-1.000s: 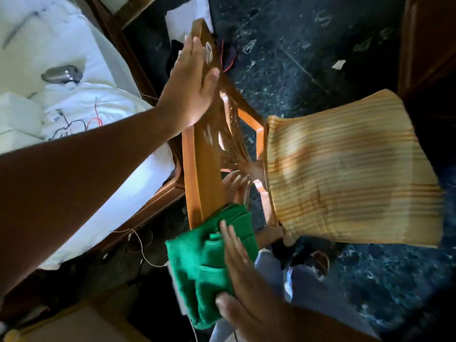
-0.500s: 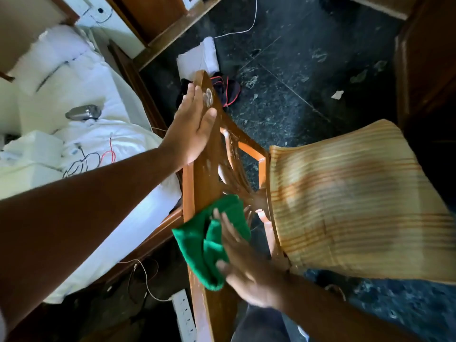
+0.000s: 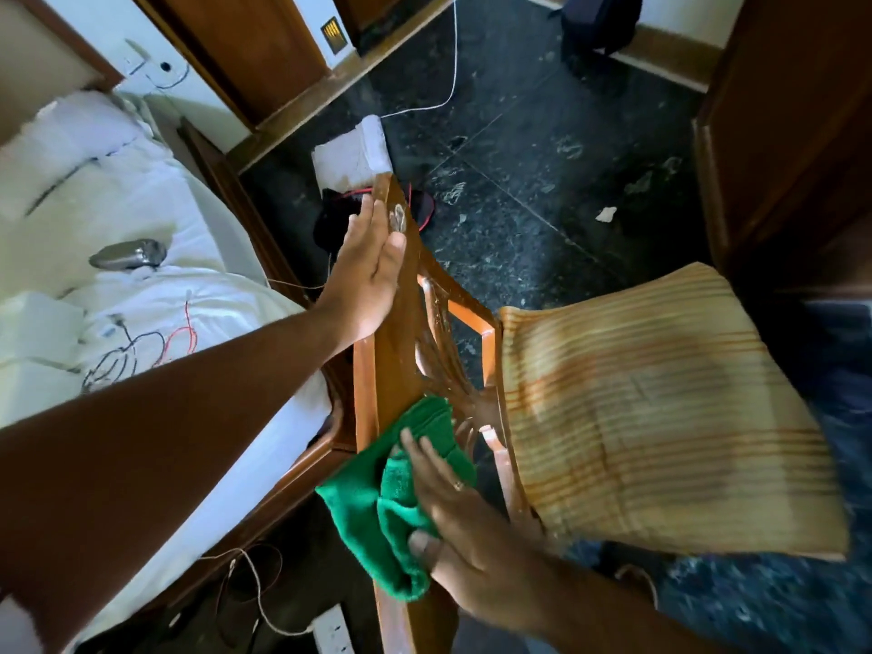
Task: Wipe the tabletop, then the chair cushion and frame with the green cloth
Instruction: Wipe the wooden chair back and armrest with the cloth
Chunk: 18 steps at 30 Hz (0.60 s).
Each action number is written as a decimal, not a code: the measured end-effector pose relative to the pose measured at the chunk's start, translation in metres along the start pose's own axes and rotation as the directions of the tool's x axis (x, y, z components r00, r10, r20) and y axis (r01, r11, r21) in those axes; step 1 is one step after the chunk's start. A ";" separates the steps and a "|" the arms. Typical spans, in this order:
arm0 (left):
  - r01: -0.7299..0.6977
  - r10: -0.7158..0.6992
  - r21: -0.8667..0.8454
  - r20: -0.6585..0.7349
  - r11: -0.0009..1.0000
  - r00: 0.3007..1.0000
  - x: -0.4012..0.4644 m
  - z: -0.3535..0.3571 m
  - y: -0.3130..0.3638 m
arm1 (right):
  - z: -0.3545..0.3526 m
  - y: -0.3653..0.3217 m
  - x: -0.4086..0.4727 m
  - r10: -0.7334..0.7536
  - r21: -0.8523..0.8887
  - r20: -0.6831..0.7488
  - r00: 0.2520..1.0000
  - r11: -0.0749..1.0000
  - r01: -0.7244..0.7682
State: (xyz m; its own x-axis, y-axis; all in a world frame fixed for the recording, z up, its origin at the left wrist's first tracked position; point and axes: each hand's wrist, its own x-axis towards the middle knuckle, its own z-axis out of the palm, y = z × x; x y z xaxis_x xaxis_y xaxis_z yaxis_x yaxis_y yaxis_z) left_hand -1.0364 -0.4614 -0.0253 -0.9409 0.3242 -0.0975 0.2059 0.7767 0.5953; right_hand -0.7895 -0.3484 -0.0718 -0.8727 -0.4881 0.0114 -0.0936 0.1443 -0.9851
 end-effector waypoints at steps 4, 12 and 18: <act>-0.035 0.034 0.013 0.054 0.999 0.998 0.002 -0.005 -0.003 | -0.005 -0.030 0.050 0.115 -0.113 -0.173 0.978 0.984 -0.136; -0.251 0.106 0.350 0.384 0.903 0.917 0.039 -0.069 -0.034 | 0.047 -0.058 0.064 0.279 -0.589 -0.335 0.900 0.683 -0.431; -0.219 0.173 0.065 0.416 0.974 0.892 0.051 -0.075 -0.052 | 0.007 -0.072 0.170 0.304 -0.612 -0.553 0.776 0.483 -0.626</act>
State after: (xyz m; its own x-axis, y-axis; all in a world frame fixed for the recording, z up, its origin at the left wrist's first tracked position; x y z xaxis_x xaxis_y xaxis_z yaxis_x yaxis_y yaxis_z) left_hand -1.1156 -0.5257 -0.0018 -0.6922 0.6488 -0.3161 0.4241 0.7201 0.5491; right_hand -0.9283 -0.4478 -0.0003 -0.9704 0.1415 -0.1958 0.2078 0.9022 -0.3780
